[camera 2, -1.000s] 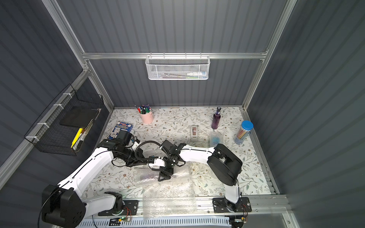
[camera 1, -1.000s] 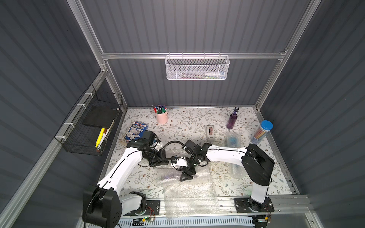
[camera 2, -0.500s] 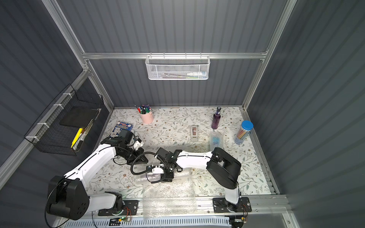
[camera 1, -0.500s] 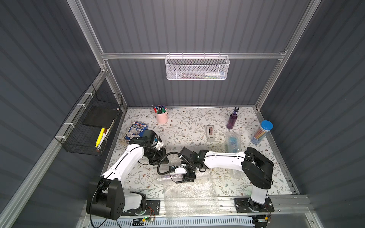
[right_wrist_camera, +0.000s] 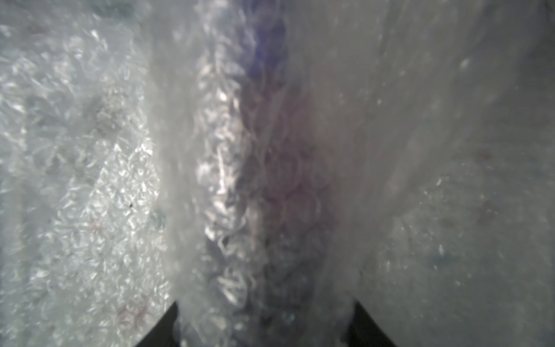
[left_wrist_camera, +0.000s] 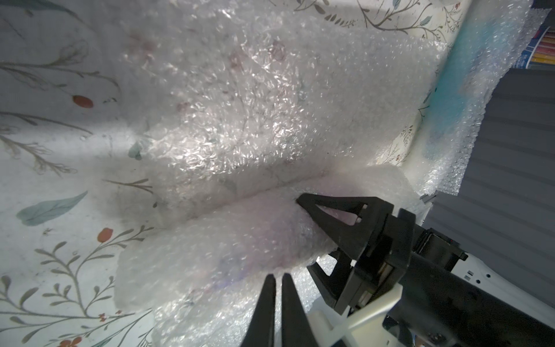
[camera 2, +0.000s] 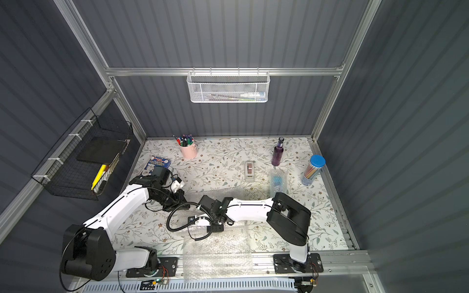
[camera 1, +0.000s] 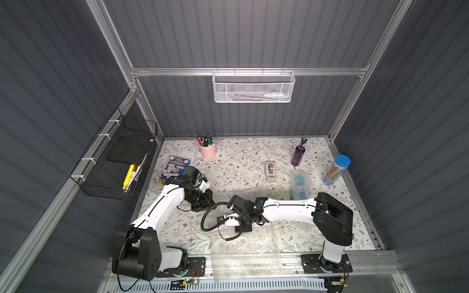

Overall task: Wrap wine bottles in bubble wrap
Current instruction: Pick up the bubble wrap from the bubble wrap, then place the bubble wrap at the center of the board.

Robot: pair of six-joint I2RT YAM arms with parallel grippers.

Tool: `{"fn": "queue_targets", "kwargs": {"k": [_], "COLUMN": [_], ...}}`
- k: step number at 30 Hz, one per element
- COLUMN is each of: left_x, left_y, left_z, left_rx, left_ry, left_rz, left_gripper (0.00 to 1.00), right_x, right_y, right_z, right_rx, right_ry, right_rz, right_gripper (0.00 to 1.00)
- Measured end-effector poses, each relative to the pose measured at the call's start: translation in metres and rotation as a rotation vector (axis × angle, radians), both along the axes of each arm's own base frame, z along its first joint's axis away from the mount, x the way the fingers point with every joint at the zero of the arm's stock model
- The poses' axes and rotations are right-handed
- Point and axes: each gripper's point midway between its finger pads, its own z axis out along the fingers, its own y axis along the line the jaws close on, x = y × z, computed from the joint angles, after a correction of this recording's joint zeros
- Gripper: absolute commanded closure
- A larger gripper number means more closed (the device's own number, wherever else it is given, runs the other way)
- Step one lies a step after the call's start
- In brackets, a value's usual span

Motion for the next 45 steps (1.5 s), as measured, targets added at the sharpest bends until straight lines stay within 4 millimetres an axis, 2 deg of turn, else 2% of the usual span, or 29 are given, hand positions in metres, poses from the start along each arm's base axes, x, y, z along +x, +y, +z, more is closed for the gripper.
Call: {"fn": "queue_targets", "kwargs": {"k": [6, 13, 15, 17, 20, 23, 25, 29, 31, 33, 39, 45], "left_x": [0.009, 0.021, 0.028, 0.034, 0.043, 0.052, 0.060, 0.068, 0.070, 0.070, 0.058, 0.048], "left_y": [-0.001, -0.001, -0.001, -0.002, -0.002, -0.001, -0.001, -0.005, -0.008, -0.012, -0.017, -0.029], "left_z": [0.008, 0.020, 0.026, 0.034, 0.043, 0.052, 0.060, 0.066, 0.062, 0.050, 0.025, 0.001], "left_rx": [-0.004, -0.012, -0.016, -0.023, -0.029, -0.028, -0.025, -0.051, -0.070, -0.093, -0.133, -0.139], "left_ry": [-0.027, -0.065, -0.086, -0.110, -0.140, -0.176, -0.208, -0.248, -0.247, -0.236, -0.177, -0.136], "left_rz": [-0.006, -0.001, 0.003, 0.005, 0.010, 0.017, 0.024, 0.019, 0.014, 0.011, 0.019, -0.007], "left_gripper": [0.92, 0.91, 0.91, 0.89, 0.87, 0.77, 0.69, 0.65, 0.65, 0.64, 0.59, 0.56], "right_x": [0.001, 0.007, 0.011, 0.019, 0.039, 0.057, 0.062, 0.068, 0.074, 0.079, 0.093, 0.114], "right_y": [-0.010, -0.016, -0.025, -0.041, -0.079, -0.122, -0.148, -0.190, -0.208, -0.225, -0.253, -0.263], "right_z": [0.014, 0.066, 0.076, 0.081, 0.084, 0.090, 0.093, 0.092, 0.086, 0.078, 0.055, 0.024], "right_rx": [0.017, 0.144, 0.180, 0.194, 0.197, 0.224, 0.251, 0.300, 0.328, 0.361, 0.368, 0.268], "right_ry": [-0.024, -0.070, -0.056, -0.027, 0.028, 0.063, 0.087, 0.170, 0.191, 0.199, 0.198, 0.206], "right_rz": [-0.038, -0.125, -0.196, -0.302, -0.533, -0.782, -0.933, -1.234, -1.393, -1.554, -1.821, -1.868], "right_gripper": [0.62, 0.64, 0.65, 0.70, 0.70, 0.71, 0.71, 0.71, 0.68, 0.70, 0.71, 0.63]}}
